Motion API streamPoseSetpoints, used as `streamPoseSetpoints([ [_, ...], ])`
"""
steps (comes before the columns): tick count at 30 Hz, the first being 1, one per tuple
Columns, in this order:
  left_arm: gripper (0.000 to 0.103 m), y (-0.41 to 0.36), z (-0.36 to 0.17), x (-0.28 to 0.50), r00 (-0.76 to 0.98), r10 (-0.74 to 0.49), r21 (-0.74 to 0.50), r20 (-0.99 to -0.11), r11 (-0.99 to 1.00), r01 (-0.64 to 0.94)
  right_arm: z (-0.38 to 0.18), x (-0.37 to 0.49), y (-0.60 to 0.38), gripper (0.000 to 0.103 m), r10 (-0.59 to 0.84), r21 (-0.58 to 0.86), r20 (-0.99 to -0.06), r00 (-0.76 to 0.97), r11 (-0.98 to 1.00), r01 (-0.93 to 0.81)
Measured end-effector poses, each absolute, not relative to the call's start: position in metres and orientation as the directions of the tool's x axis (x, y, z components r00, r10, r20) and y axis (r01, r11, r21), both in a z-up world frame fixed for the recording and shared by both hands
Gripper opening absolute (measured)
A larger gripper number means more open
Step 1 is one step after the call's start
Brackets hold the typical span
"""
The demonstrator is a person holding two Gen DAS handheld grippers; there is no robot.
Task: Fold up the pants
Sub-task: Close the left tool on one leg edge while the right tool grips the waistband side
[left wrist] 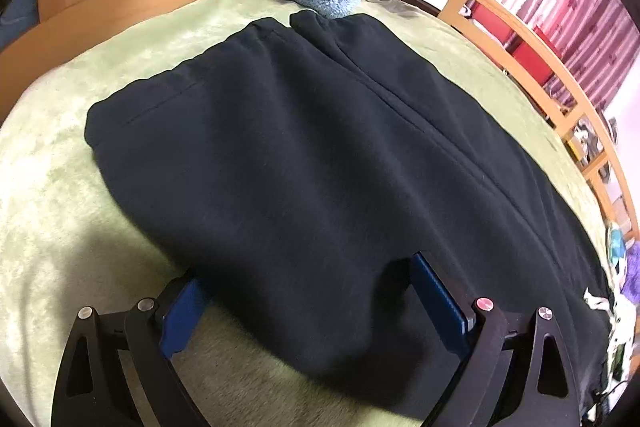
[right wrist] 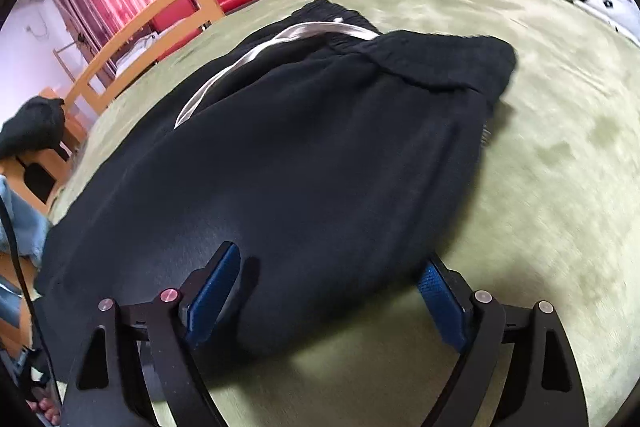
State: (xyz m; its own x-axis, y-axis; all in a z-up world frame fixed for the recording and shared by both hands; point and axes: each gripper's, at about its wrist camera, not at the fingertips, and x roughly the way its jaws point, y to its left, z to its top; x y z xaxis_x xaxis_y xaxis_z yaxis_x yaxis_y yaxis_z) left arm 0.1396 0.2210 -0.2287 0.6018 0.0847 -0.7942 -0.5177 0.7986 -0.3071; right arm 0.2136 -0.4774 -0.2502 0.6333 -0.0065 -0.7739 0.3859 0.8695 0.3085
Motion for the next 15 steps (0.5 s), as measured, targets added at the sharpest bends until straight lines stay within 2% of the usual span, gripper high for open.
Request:
streamPoseSetpoints([
  [1,0.089,0.222,-0.228,0.141,0.603,0.086,-0.31,-0.793,0.795,-0.522,-0.251,0.216,-0.476,0.083,-0.01,0.303,-0.773,0.634,0.873,0.383],
  [2,0.08,0.224,-0.227,0.144,0.604,0.092,-0.309,-0.792,0.792,-0.526,-0.25,0.222,-0.473,0.071,-0.02,0.292,-0.771,0.636,0.877,0.382],
  [3,0.067,0.225,-0.226,0.146,0.597,0.101,-0.3,-0.796,0.791,-0.533,-0.25,0.226,-0.472,0.051,-0.038,0.276,-0.772,0.635,0.879,0.389],
  [4,0.058,0.227,-0.226,0.148,0.591,0.107,-0.29,-0.8,0.793,-0.536,-0.25,0.227,-0.472,0.039,-0.064,0.257,-0.776,0.628,0.877,0.406],
  [5,0.036,0.23,-0.225,0.149,0.581,0.12,-0.275,-0.805,0.792,-0.545,-0.249,0.228,-0.474,0.026,-0.085,0.246,-0.775,0.626,0.872,0.423],
  [6,0.021,0.235,-0.224,0.148,0.574,0.137,-0.262,-0.808,0.787,-0.558,-0.248,0.229,-0.479,0.022,-0.074,0.268,-0.771,0.633,0.863,0.428],
  [10,0.012,0.254,-0.215,0.13,0.622,0.072,-0.365,-0.78,0.755,-0.544,-0.241,0.212,-0.488,0.015,-0.048,0.331,-0.744,0.667,0.841,0.429],
  [15,0.012,0.26,-0.197,0.104,0.648,0.087,-0.363,-0.757,0.768,-0.527,-0.22,0.174,-0.479,0.012,-0.079,0.318,-0.715,0.695,0.848,0.424],
])
